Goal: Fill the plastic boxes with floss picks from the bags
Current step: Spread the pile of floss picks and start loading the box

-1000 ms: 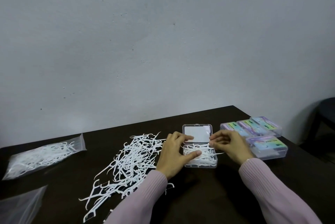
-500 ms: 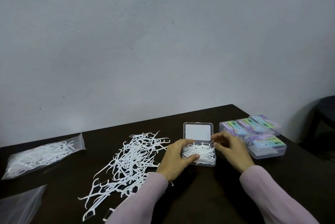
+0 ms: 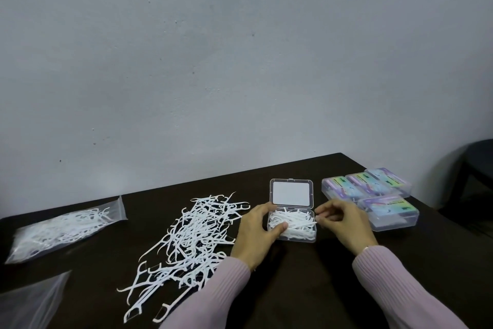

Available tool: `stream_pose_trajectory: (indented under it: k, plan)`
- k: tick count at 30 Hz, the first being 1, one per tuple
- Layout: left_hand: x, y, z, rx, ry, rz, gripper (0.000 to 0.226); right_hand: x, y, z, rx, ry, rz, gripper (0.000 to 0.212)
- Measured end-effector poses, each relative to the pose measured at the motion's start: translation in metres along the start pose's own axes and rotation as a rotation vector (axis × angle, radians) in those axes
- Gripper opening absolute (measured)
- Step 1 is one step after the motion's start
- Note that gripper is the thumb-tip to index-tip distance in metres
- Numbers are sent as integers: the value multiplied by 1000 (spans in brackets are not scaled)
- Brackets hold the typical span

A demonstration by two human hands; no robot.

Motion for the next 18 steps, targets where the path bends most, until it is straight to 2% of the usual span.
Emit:
stream_pose_trajectory:
  k: [6,10,14,18]
  plan:
    - [-3,-1,-5,-17,-70,60,25,4,6,-3,-22,-27,28,20]
    - [-8,-3,-4,-16,-89,93,21,8,10,-6,-54,13,11,21]
    - [-6,-5,-2,20,-50,188,23,13,12,-9,-64,62,-32,18]
    - [0,-8,0,75,28,233,27,12,11,-9,-79,43,-101,17]
Point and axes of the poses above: each hand's wrist, its own z-axis towards the middle knuckle, its own x-axis out of the palm, y = z × x, the point moved 7 cm from there along z, towards the middle knuckle, and after that the axes turned 5 degrees about -z, right-handed, at the moved point
